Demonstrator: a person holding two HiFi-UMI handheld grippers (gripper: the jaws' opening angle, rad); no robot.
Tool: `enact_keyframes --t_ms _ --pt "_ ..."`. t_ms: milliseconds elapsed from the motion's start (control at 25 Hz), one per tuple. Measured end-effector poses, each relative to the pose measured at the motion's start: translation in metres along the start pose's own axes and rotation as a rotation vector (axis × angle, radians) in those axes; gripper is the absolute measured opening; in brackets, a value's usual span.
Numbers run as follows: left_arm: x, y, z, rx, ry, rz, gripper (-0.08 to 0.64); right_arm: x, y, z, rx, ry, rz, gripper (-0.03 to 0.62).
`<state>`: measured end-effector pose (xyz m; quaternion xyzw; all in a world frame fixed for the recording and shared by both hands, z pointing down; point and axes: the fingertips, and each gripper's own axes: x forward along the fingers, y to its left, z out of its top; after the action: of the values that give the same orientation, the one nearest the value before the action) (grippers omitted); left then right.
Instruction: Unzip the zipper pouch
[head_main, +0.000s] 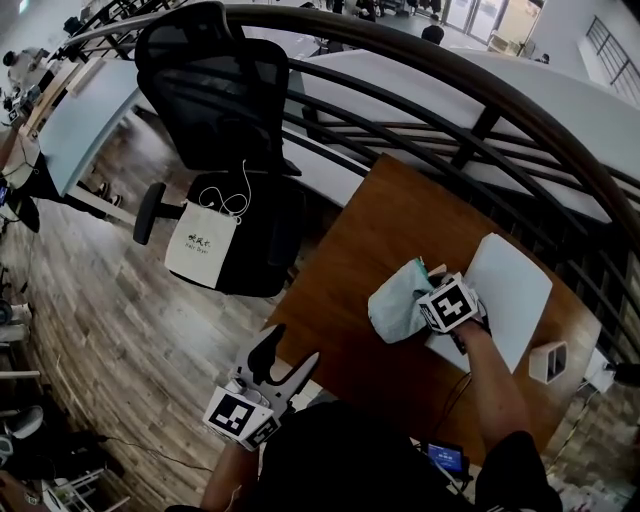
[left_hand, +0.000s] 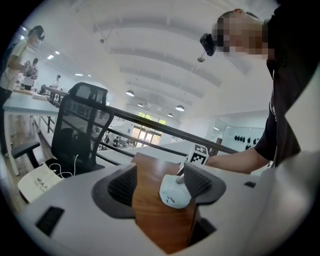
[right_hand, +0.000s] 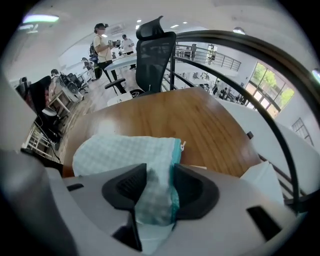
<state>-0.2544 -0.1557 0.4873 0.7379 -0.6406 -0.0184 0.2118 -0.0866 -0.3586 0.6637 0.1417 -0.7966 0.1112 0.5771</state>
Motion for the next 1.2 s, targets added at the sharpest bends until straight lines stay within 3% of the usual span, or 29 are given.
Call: enact_keyframes --t_ms 120,200,400,600,720,880,1040,1200 --pt "0.002 -0.002 -0.004 0.003 0.012 -0.002 0.299 -0.011 0.002 0.004 -0.059 -0.041 -0.041 0.075" --pt "0.002 -0.003 -0.006 -0.002 0.027 -0.007 0.299 -0.022 0.009 0.009 -0.084 -0.088 -0.053 0.034" --pt "0.011 -0.008 -0.007 -0.002 0.034 -0.064 0.298 -0.056 0.029 0.012 -0.118 -0.24 -0.079 0.025" --pt "0.035 -0.024 -0.006 0.076 0.057 -0.164 0.298 -0.097 0.033 0.008 -0.236 -0.309 -0.233 0.023" --pt "0.049 -0.035 -0.005 0.097 0.075 -0.238 0.298 -0.123 0.041 0.008 -0.232 -0.385 -0.246 0.021" --pt "0.066 -0.06 0.001 0.102 0.098 -0.375 0.282 -0.161 0.047 0.004 -0.249 -0.473 -0.295 0.021" --pt "0.082 -0.101 0.01 0.165 0.123 -0.592 0.252 -0.2 0.061 -0.006 -0.4 -0.538 -0.395 0.021" --pt "0.102 -0.132 0.022 0.188 0.135 -0.74 0.252 -0.226 0.073 -0.022 -0.43 -0.548 -0.42 0.021"
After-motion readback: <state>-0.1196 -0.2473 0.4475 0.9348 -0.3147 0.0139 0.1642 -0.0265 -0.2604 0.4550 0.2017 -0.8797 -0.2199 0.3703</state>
